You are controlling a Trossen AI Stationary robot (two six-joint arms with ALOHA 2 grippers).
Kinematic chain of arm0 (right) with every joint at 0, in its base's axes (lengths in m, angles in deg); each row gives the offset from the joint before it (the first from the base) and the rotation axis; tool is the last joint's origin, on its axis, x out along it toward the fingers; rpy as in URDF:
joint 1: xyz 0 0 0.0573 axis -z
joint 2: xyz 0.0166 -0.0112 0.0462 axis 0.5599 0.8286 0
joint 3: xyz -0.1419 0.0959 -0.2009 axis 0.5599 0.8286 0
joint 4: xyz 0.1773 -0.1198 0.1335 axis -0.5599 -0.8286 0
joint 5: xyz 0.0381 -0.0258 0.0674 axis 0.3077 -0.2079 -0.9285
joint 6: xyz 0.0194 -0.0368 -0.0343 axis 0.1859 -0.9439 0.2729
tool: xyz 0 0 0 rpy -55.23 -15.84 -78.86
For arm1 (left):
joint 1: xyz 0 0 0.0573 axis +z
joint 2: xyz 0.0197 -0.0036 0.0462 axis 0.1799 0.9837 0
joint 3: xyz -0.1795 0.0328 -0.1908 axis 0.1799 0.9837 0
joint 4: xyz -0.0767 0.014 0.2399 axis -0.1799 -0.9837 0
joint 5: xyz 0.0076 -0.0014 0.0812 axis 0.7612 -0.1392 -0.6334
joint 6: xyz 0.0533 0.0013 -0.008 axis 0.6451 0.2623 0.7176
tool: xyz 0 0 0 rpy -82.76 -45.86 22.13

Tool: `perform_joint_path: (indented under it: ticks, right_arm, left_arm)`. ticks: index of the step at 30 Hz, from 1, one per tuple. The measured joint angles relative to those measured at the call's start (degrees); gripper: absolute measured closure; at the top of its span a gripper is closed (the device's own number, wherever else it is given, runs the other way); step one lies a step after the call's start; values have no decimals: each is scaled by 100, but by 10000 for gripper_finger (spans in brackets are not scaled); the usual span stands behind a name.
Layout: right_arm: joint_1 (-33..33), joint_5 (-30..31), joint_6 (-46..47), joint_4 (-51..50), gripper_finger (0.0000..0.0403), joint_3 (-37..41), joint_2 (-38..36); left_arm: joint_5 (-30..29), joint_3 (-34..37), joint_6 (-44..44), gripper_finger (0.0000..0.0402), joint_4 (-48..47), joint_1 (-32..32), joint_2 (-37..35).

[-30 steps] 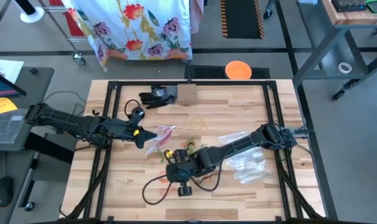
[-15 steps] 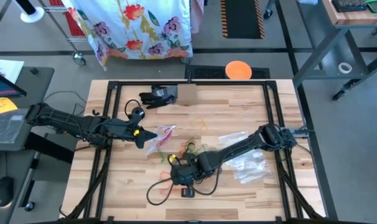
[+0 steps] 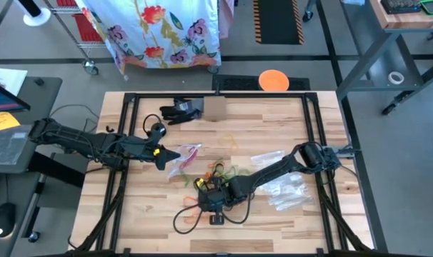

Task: Sort rubber bands
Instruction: Put the red rubber band into the transparent zip bag

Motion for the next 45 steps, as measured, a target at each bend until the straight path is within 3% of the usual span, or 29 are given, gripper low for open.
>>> perform_joint_path:
  ticks: [16,23,28,38,45]
  right_arm:
    - [157,-117,-585,742,323,584,184]
    - [85,-337,-580,604,393,517,243]
    - [64,-284,-701,279,400,-84,293]
    - [-129,1429,-1393,-1924,402,-2214,271]
    - [251,2366,-1688,-2109,402,-2936,253]
  left_arm:
    - [0,-2,23,402,-8,1,0]
    - [0,-4,24,402,-15,1,-2]
    - [0,-4,46,402,-6,1,0]
    - [9,-4,42,402,-28,1,-2]
    - [59,-4,-49,402,-43,1,-2]
